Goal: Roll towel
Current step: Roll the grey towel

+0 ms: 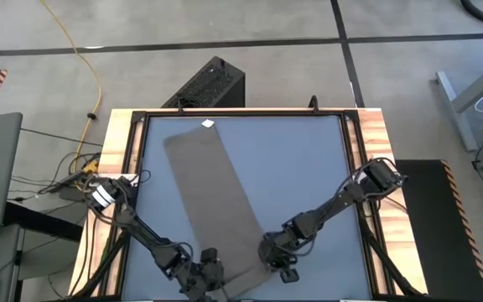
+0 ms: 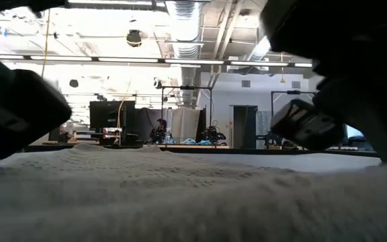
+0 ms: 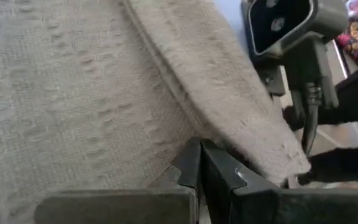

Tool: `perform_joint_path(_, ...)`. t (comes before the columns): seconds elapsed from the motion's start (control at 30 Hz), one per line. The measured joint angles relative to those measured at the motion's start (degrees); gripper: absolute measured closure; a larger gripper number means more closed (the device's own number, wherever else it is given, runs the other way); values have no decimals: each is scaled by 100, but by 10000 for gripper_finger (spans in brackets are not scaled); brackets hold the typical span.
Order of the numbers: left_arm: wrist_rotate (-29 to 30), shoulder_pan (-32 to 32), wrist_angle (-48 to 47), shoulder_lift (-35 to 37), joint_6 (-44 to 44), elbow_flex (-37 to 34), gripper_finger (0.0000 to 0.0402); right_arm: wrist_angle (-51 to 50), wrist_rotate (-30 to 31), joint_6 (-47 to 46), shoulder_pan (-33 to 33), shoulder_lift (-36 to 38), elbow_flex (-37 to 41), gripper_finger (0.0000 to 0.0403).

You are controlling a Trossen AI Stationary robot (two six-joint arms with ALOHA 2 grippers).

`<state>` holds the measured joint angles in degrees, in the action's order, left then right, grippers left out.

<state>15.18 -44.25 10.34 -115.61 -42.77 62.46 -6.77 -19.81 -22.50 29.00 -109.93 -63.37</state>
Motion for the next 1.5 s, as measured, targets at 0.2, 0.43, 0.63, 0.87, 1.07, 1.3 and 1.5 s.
perform_joint_path(0.2,202,-183,132,-138,-280,7,401,54,-831,-650,-440,-2,0,381)
perform_joint_path(0.43,921,-316,-514,95,-198,4,401,-93,-1278,-761,-827,-2,0,381)
perform_joint_path(0.63,1684,-429,-1109,582,-196,-3,401,-122,-1403,-760,-932,-2,0,379)
perform_joint_path(0.87,998,-493,-553,683,505,-2,377,-122,-1452,-755,-928,-2,0,380)
perform_joint_path(1.07,-26,-498,-165,681,1337,0,294,-120,-1451,-754,-928,-1,0,379)
perform_joint_path(1.3,441,-393,207,679,2285,2,193,-103,-1408,-894,-928,-2,0,378)
perform_joint_path(1.5,584,-380,151,679,2567,2,186,-97,-1347,-942,-928,-2,0,379)
